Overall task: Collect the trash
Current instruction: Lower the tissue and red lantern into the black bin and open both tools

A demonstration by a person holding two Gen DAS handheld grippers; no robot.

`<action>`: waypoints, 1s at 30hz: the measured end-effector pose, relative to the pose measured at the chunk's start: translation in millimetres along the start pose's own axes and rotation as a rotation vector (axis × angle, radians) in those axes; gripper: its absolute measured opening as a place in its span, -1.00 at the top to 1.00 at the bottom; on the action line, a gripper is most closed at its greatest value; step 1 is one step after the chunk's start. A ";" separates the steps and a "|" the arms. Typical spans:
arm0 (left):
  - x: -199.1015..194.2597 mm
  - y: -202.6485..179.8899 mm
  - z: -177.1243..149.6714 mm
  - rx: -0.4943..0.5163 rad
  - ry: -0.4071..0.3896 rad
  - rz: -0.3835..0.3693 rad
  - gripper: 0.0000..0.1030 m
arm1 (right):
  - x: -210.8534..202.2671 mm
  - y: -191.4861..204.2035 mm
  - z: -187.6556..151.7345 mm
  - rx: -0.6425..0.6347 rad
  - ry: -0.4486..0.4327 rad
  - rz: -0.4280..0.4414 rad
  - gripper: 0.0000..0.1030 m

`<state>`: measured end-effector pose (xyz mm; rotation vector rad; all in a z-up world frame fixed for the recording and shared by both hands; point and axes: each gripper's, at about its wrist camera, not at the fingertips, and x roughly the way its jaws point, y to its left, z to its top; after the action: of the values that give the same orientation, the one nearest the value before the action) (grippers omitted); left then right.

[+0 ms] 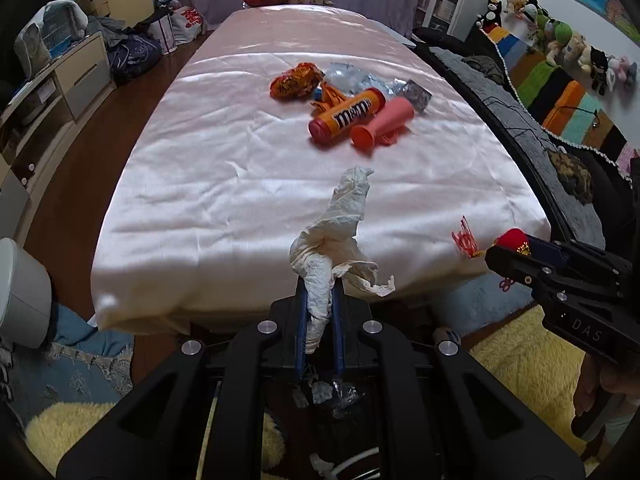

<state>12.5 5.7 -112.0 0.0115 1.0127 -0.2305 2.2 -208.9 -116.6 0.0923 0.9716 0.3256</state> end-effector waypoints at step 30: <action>51.9 -8.9 -108.6 -0.019 0.269 -0.058 0.15 | 50.4 18.9 -73.4 0.054 0.252 0.033 -0.21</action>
<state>-54.0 -0.1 -212.5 -0.0037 1.2845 -0.2773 -36.4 -180.3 -193.9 0.1183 1.2303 0.3467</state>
